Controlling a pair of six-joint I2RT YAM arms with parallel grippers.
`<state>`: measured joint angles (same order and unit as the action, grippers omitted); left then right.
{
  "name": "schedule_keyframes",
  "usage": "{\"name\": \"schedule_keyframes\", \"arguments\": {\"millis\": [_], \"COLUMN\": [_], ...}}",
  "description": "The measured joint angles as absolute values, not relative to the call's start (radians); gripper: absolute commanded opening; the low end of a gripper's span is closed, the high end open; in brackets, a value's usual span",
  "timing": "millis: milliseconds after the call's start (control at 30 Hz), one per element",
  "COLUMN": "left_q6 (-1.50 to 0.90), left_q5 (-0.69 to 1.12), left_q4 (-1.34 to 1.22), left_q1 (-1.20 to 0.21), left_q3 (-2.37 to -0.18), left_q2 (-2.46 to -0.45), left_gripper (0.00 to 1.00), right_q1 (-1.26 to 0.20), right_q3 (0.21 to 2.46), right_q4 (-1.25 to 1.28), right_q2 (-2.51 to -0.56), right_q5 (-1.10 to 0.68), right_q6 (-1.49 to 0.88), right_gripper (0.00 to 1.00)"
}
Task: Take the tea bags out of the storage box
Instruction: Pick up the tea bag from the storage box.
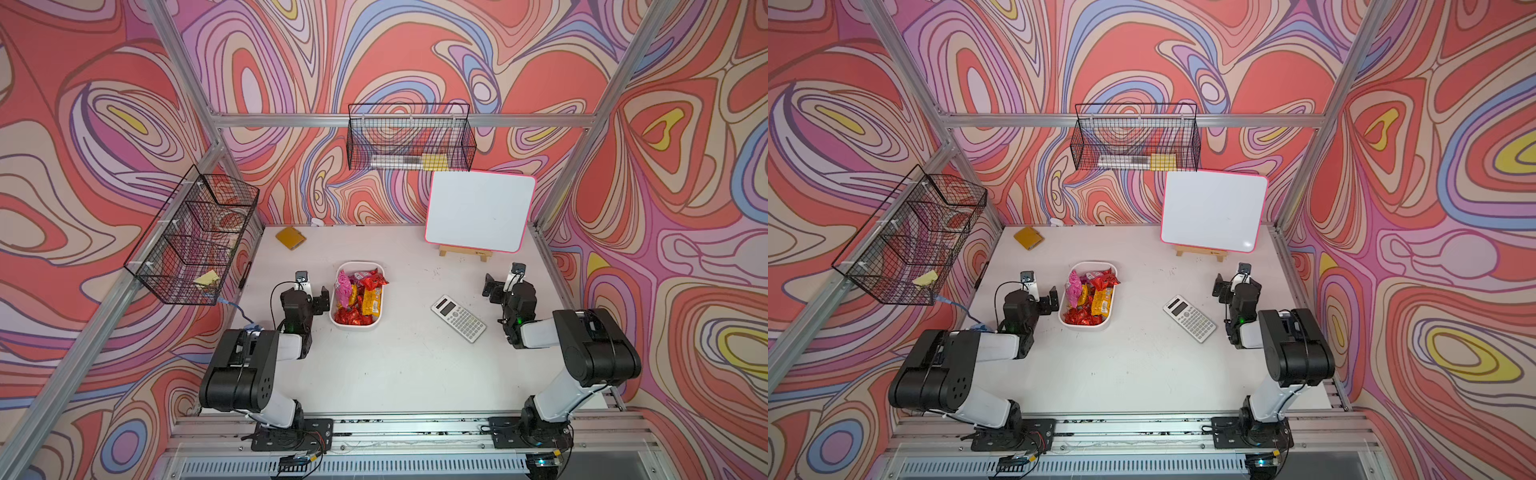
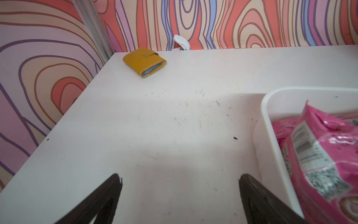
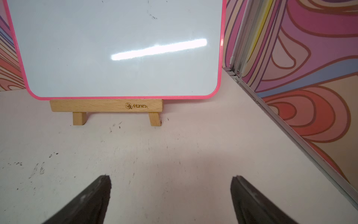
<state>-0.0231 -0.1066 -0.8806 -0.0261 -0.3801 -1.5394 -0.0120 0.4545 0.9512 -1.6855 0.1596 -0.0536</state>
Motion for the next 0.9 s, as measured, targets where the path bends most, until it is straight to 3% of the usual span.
{"name": "schedule_keyframes", "arguments": {"millis": [667, 900], "left_q6": [-0.022, -0.035], "left_q5": [-0.101, -0.112], "left_q4": [-0.897, -0.849], "left_q1": [-0.026, -0.026], "left_q3": [-0.369, -0.272], "left_q2": [-1.536, -1.308], "left_gripper": [0.99, 0.99], "right_q1": [-0.012, -0.012], "right_q3": [0.455, 0.54], "right_q4": [0.949, 0.638], "right_q2": [-1.683, -1.431], "right_q5": [0.159, 0.14], "right_q6": [-0.053, -0.062], "right_gripper": [0.98, 0.98]}}
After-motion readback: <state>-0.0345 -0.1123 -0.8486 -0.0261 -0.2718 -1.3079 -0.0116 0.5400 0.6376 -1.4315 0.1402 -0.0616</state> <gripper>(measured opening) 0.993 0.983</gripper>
